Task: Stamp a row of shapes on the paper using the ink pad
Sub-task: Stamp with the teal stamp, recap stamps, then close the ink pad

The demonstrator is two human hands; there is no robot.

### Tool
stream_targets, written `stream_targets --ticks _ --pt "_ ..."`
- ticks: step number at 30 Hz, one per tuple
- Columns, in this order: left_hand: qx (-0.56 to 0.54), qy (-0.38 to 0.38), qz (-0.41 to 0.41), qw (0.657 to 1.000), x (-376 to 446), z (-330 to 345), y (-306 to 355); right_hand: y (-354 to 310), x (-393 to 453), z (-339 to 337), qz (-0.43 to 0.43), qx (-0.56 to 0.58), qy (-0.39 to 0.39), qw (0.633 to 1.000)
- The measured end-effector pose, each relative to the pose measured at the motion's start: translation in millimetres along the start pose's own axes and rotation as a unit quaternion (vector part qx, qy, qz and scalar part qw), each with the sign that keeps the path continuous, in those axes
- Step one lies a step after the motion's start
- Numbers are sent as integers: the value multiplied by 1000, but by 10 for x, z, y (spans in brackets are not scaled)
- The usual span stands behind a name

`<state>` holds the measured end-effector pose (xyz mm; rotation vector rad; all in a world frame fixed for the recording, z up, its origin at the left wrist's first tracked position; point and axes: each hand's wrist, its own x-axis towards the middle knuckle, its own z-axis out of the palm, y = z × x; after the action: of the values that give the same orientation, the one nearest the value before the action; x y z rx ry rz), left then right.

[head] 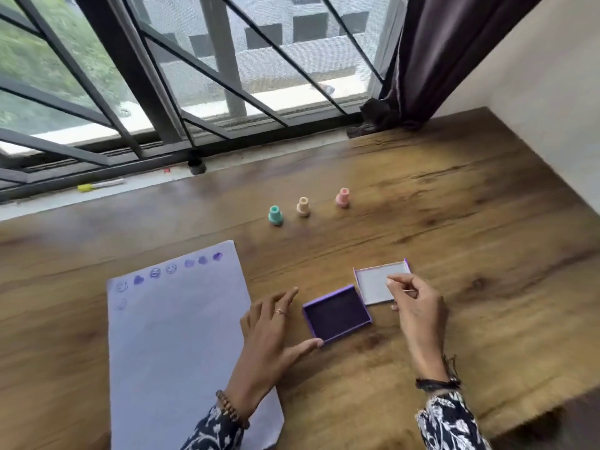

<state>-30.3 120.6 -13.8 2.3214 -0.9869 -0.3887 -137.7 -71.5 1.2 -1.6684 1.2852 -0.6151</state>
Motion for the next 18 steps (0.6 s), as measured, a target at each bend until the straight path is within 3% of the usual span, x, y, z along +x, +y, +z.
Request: stream_targets --ticks 7,18 --pt "42 -1 9 999 -26 124 -43 318 -10 -114 42 23 80 996" --pt "50 46 -16 998 -150 93 -51 169 64 -128 30 46 61 997"
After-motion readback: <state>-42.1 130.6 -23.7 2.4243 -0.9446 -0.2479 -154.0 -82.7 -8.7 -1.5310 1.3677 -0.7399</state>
